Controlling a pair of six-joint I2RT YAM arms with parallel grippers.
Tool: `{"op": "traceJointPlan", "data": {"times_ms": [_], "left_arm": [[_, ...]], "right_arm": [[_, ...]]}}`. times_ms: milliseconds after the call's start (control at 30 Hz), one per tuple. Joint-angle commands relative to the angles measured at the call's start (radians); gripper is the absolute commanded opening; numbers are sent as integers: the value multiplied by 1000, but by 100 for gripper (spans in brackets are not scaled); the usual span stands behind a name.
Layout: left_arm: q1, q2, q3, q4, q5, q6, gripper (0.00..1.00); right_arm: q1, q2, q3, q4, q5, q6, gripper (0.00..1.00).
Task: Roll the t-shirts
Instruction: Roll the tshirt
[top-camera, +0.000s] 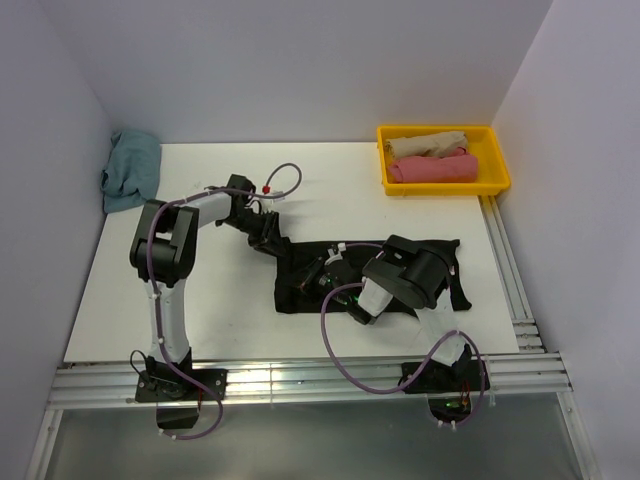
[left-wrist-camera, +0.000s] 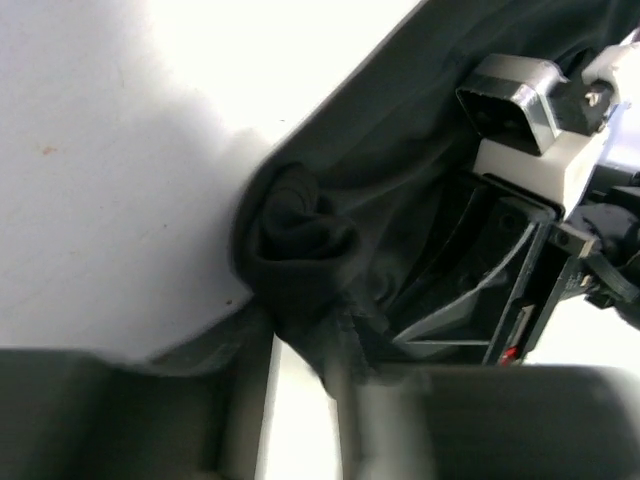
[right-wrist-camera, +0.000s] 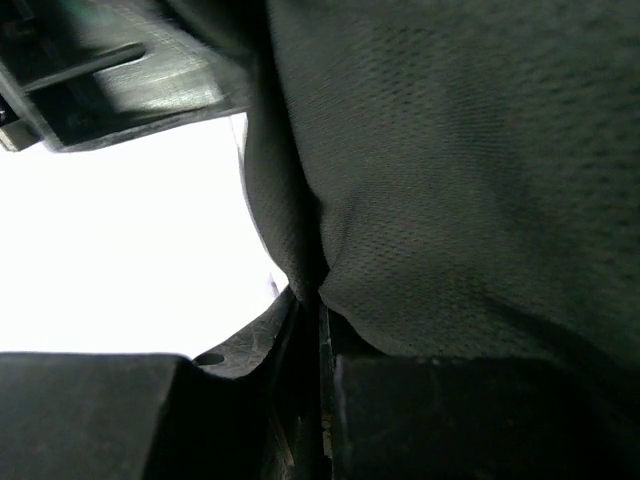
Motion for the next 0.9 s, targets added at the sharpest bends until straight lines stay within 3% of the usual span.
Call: {"op": "traceJointPlan", "data": {"times_ms": [0, 133, 200, 233, 300, 433, 533, 867], "left_arm": [[-17, 14, 32, 1, -38, -3, 24], [-31, -3, 47, -34, -157, 8, 1], [-39, -7, 55, -59, -196, 14, 0], [-42, -9, 56, -65, -210, 17, 0], [-45, -12, 68, -84, -250, 19, 0], [-53, -15, 90, -122, -303, 28, 0], [-56, -7, 108, -145, -319, 32, 0], [-63, -9, 113, -156, -332, 34, 0]], "right_arm": [[-9, -47, 7, -56, 14, -37, 10], [-7, -144, 41, -338, 57, -127, 39], [-6, -219, 79, -453, 106, -202, 50], [-1, -245, 97, -595, 130, -224, 52], [8, -314, 133, -720, 189, -290, 57], [63, -382, 280, -1088, 356, -369, 61], [105, -391, 364, -1255, 405, -393, 61], [171, -405, 455, -1451, 433, -400, 62]]}}
